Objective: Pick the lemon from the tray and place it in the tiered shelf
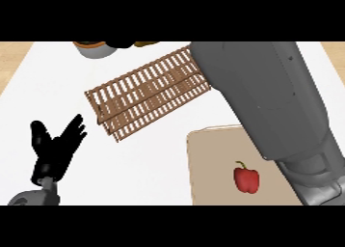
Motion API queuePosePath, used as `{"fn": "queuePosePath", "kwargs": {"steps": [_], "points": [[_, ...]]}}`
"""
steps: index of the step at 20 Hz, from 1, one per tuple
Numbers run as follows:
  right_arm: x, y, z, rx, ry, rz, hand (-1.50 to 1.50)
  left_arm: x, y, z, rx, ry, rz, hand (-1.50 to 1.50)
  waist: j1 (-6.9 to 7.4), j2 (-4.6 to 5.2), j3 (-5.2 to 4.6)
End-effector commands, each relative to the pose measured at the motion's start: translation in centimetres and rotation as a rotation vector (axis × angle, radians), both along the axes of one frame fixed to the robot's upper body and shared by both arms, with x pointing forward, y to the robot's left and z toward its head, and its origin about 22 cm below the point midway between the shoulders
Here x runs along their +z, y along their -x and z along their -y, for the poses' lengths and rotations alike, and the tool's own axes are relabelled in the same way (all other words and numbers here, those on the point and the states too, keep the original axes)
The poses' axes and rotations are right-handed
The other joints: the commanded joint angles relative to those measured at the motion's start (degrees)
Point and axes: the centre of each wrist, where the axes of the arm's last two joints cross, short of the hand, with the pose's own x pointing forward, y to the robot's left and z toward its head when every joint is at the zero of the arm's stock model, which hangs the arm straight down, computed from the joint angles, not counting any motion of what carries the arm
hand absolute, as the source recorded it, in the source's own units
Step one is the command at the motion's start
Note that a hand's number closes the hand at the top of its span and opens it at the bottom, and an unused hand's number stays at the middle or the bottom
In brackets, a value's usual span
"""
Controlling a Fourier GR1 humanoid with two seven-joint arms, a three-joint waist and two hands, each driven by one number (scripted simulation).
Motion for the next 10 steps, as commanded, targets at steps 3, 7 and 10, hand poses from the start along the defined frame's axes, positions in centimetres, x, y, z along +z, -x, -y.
{"fn": "queuePosePath", "kwargs": {"steps": [3,7,10], "points": [[-1.8,-1.1,-2.9,-0.010,-0.004,0.002,1.50,0.8,-0.4,1.0,0.004,0.013,0.001,0.00,-0.16,-0.12,0.02],[-2.1,-3.8,-0.4,-0.005,0.007,0.020,1.50,0.3,0.0,0.9,-0.001,0.009,0.004,0.00,-0.13,-0.03,0.02],[-3.6,-5.2,-1.0,-0.007,0.005,0.055,1.50,0.8,-1.4,1.0,-0.011,-0.007,0.002,0.00,0.28,0.24,0.00]]}}
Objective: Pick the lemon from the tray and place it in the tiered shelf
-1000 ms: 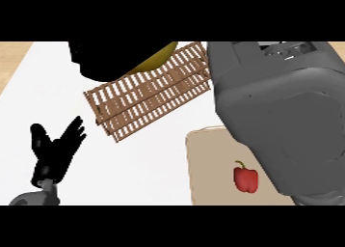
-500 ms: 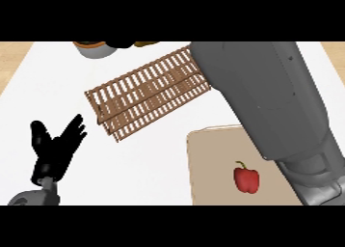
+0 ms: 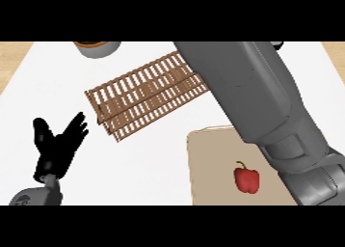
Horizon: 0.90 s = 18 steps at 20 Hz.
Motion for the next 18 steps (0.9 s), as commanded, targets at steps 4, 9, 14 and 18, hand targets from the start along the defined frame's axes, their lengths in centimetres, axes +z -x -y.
{"fn": "queuePosePath", "kwargs": {"steps": [4,9,14,18], "points": [[-2.0,-1.1,-1.1,0.045,-0.043,0.013,1.50,-1.2,0.6,-1.3,-0.005,0.016,-0.011,0.00,-0.12,-0.03,0.00],[-1.5,-1.3,-1.0,0.066,-0.026,0.019,1.50,-1.1,2.1,-1.8,-0.001,-0.005,-0.005,0.00,-0.29,-0.25,0.03],[-1.1,-1.3,-2.3,0.054,0.075,0.025,1.50,-1.7,0.8,-0.7,0.022,0.001,0.001,0.00,-0.34,-0.17,0.00],[-1.0,-2.3,-0.2,-0.042,-0.232,-0.064,-1.50,-0.4,-0.2,-0.2,0.005,0.004,-0.011,0.00,-0.19,-0.10,0.03]]}}
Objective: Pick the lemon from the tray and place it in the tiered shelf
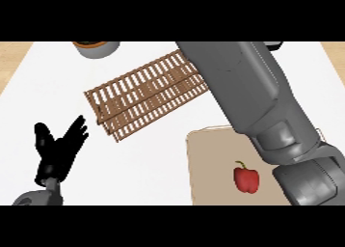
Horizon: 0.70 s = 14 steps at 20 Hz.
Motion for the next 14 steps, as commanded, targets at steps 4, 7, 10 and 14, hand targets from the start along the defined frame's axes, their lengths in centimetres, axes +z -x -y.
{"fn": "queuePosePath", "kwargs": {"steps": [4,7,10,14], "points": [[0.6,-0.8,1.3,-0.029,-0.257,-0.103,-1.50,1.0,-0.6,-0.3,0.004,0.002,0.009,0.00,0.36,0.01,0.02],[3.4,0.2,0.4,0.004,-0.368,-0.141,-1.50,0.2,0.2,0.3,0.005,0.010,-0.009,0.00,0.33,-0.21,0.02],[2.6,-0.7,2.2,0.006,-0.474,-0.187,-1.50,-0.6,0.6,-0.6,-0.016,0.001,0.005,0.00,-0.02,-0.10,0.01],[2.6,-0.8,2.7,-0.068,-0.604,-0.204,-1.50,-0.3,0.6,0.1,0.013,0.000,-0.009,0.00,-0.19,-0.25,0.03]]}}
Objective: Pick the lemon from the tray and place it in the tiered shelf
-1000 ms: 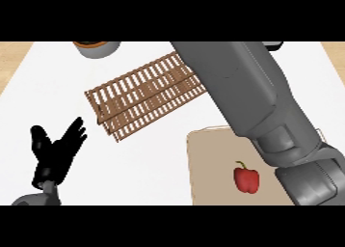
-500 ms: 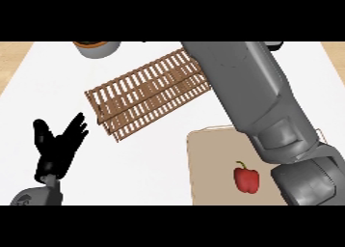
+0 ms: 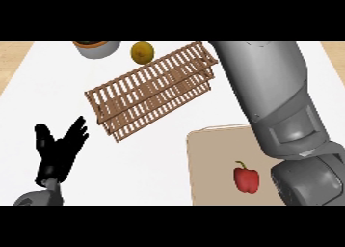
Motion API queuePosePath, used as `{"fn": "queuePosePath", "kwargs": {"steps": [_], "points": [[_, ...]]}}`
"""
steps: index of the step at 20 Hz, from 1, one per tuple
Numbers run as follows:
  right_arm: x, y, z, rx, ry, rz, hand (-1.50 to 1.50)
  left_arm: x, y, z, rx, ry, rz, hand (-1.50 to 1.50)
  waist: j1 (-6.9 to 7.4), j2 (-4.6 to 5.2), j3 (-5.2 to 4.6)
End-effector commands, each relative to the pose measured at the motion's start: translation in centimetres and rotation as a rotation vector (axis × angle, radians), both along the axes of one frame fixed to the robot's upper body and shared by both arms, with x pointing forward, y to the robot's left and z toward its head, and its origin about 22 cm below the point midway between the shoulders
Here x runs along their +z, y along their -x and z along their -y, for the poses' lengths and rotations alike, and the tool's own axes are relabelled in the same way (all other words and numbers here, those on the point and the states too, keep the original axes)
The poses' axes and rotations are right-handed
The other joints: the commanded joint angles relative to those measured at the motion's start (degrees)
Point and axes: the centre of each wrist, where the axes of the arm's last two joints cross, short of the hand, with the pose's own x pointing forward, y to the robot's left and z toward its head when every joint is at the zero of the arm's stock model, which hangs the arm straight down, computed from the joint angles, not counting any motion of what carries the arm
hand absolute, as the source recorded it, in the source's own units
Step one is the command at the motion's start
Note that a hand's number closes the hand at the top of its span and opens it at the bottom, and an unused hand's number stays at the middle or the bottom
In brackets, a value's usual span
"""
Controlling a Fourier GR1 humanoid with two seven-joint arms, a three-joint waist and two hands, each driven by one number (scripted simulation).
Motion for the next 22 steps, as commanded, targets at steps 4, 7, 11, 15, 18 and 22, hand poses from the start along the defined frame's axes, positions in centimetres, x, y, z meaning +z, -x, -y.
{"fn": "queuePosePath", "kwargs": {"steps": [4,7,11,15,18,22], "points": [[2.6,-0.8,4.3,-0.183,-0.137,0.020,-1.50,-0.2,-0.5,0.1,0.005,-0.022,-0.004,0.00,-0.53,0.12,-0.04],[1.6,-1.9,8.1,-0.313,-0.159,0.005,-1.50,0.2,-0.4,-0.3,0.011,-0.001,-0.012,0.00,-0.61,0.06,-0.01],[4.0,-1.8,11.7,-0.394,-0.274,-0.007,-1.50,1.4,-0.9,-1.2,0.012,-0.011,0.012,0.00,-0.44,-0.05,0.01],[1.7,-2.7,19.5,-0.405,-0.317,-0.031,-1.50,1.8,-0.5,-0.9,-0.007,-0.009,0.001,0.00,0.02,0.17,0.07],[2.9,-2.5,21.7,-0.371,-0.296,-0.067,-1.50,0.6,0.7,0.2,-0.009,0.010,0.004,0.00,0.43,0.19,0.03],[0.8,-2.1,26.3,-0.331,-0.296,-0.039,-1.50,0.7,-0.6,0.1,0.000,-0.009,-0.007,0.00,-0.32,0.18,0.04]]}}
